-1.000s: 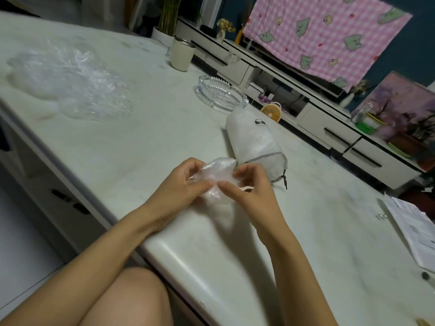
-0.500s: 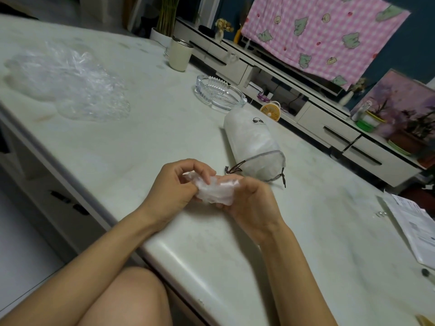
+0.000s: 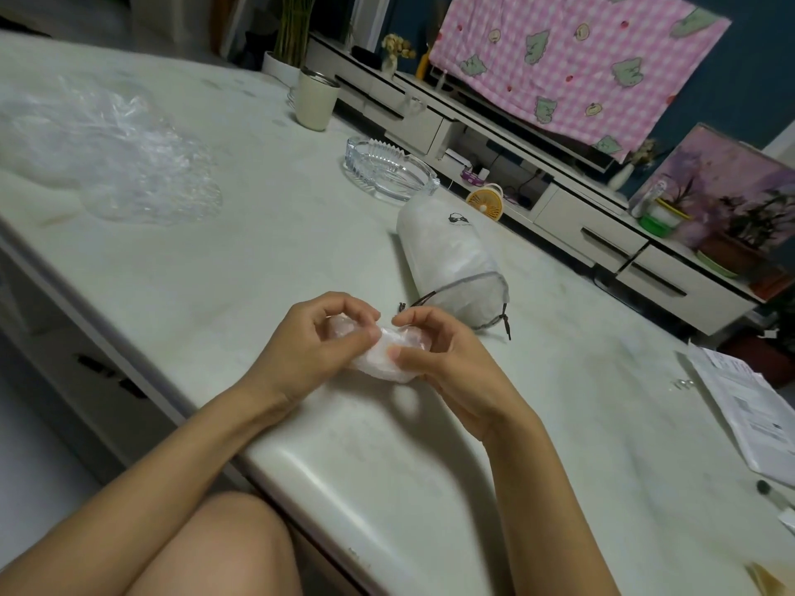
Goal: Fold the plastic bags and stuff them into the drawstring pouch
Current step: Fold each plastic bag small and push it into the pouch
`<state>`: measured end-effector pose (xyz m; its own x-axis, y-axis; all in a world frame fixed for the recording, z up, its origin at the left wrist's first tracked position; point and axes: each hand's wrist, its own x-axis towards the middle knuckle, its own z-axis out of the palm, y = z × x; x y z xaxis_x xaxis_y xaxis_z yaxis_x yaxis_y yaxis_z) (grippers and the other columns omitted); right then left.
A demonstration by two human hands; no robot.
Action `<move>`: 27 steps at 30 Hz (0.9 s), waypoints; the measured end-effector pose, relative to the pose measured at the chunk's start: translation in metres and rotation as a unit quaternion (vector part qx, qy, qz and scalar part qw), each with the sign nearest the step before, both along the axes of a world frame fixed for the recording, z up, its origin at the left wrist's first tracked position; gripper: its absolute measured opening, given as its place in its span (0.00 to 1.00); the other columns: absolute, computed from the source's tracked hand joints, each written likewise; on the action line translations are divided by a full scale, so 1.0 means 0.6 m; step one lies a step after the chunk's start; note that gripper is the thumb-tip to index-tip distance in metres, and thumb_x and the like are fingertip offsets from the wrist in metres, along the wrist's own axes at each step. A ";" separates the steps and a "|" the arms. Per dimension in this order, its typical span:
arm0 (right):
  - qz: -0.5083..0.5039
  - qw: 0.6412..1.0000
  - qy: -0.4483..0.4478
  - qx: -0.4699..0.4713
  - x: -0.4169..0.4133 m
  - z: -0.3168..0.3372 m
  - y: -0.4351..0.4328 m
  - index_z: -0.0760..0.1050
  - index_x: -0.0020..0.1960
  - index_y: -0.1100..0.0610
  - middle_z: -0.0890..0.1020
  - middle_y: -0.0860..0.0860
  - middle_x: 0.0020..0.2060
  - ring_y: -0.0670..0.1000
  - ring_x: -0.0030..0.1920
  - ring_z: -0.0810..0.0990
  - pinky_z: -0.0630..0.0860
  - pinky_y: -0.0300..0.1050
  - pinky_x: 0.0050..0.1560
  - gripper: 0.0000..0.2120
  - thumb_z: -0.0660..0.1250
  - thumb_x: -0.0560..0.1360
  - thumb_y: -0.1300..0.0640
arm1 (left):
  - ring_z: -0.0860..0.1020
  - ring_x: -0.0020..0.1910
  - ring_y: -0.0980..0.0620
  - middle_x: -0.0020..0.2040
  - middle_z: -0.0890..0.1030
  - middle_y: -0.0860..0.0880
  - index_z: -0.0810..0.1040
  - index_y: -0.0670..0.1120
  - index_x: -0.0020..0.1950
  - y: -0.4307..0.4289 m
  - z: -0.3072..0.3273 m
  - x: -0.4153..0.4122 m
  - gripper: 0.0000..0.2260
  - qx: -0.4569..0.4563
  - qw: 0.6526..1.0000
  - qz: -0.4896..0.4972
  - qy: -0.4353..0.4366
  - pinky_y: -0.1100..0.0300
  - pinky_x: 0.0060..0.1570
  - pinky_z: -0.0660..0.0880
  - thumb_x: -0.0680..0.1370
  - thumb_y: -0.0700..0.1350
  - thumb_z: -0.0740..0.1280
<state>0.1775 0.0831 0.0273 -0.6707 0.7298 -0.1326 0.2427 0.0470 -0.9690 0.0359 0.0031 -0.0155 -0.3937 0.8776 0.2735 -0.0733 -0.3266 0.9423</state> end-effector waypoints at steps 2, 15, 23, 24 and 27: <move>0.026 1.000 -0.009 -0.003 0.000 0.009 -0.005 0.77 0.51 0.57 0.79 0.50 0.43 0.48 0.42 0.77 0.74 0.37 0.40 0.07 0.69 0.74 0.62 | 0.78 0.43 0.53 0.45 0.82 0.51 0.79 0.54 0.34 0.001 -0.002 0.002 0.09 0.003 0.999 0.011 0.043 0.64 0.42 0.73 0.65 0.40 0.64; 0.106 0.993 -0.039 0.029 0.013 0.008 0.002 0.79 0.47 0.66 0.78 0.57 0.41 0.51 0.43 0.75 0.72 0.40 0.47 0.12 0.73 0.66 0.62 | 0.79 0.37 0.55 0.45 0.82 0.51 0.79 0.45 0.43 0.003 -0.003 0.006 0.04 -0.020 0.999 0.028 -0.028 0.68 0.38 0.75 0.73 0.37 0.70; -0.054 0.996 0.073 0.015 -0.017 -0.023 -0.004 0.80 0.53 0.65 0.81 0.63 0.53 0.53 0.51 0.79 0.75 0.48 0.58 0.13 0.72 0.69 0.64 | 0.81 0.50 0.44 0.50 0.83 0.42 0.81 0.43 0.53 0.004 -0.004 0.011 0.22 -0.072 0.996 -0.050 0.008 0.53 0.53 0.76 0.72 0.60 0.66; -0.061 0.995 0.080 0.020 -0.018 -0.024 -0.006 0.80 0.52 0.65 0.81 0.64 0.51 0.54 0.49 0.79 0.75 0.50 0.57 0.12 0.71 0.69 0.63 | 0.81 0.48 0.46 0.50 0.83 0.43 0.80 0.44 0.53 0.003 -0.005 0.013 0.21 -0.071 0.996 -0.037 0.043 0.55 0.50 0.77 0.71 0.59 0.69; -0.020 0.996 0.085 0.005 -0.014 -0.019 -0.007 0.80 0.52 0.65 0.82 0.66 0.48 0.57 0.46 0.80 0.76 0.51 0.53 0.11 0.67 0.72 0.60 | 0.79 0.33 0.55 0.46 0.82 0.43 0.79 0.41 0.53 0.006 -0.005 0.018 0.08 -0.068 0.996 -0.004 0.050 0.63 0.37 0.76 0.76 0.44 0.68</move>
<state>0.1693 0.0787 0.0158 -0.6526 0.7576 -0.0130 0.0773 0.0495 -0.9958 0.0468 0.0067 -0.0185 -0.3638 0.9119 0.1900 0.0217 -0.1957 0.9804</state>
